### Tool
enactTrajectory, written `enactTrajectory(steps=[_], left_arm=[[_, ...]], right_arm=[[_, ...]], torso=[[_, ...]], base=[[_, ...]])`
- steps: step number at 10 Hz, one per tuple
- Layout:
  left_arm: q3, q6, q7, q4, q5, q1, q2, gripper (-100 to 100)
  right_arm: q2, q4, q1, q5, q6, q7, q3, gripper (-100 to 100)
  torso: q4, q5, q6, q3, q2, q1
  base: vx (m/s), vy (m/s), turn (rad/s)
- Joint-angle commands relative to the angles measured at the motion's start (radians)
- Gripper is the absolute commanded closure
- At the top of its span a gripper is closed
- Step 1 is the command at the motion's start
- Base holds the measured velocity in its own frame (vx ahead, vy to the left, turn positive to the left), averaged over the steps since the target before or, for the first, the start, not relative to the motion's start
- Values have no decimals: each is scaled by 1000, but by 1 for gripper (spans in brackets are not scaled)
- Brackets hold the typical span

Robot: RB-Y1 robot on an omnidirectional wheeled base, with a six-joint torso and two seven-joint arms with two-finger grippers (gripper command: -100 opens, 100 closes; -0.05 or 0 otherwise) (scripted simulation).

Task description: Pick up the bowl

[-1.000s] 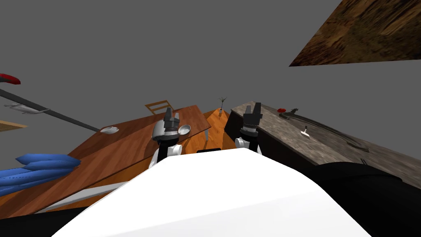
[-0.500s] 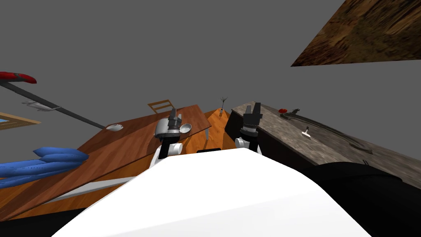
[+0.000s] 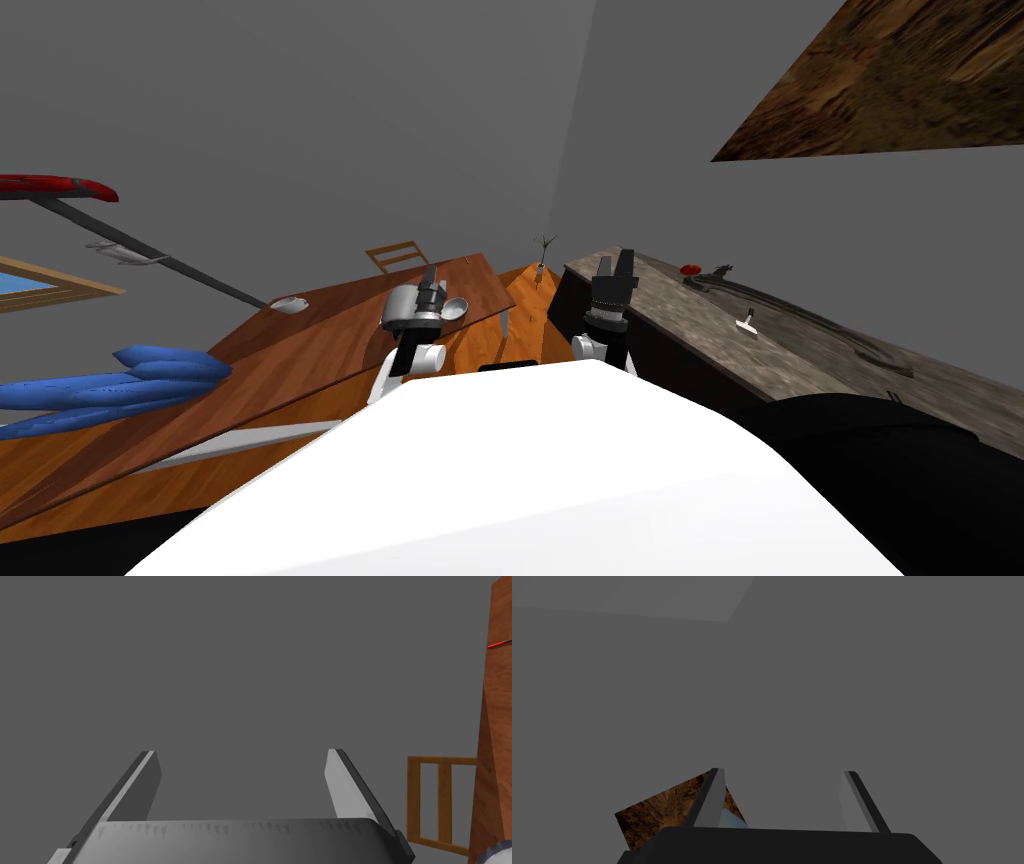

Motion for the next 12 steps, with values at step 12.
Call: enactTrajectory(steps=[12], left_arm=[[4,305,6,137,60,-145,4,-100]], right_arm=[[0,0,0,0,0,0,0,0]], torso=[[0,0,0,0,0,0]], base=[[-27,10,13]])
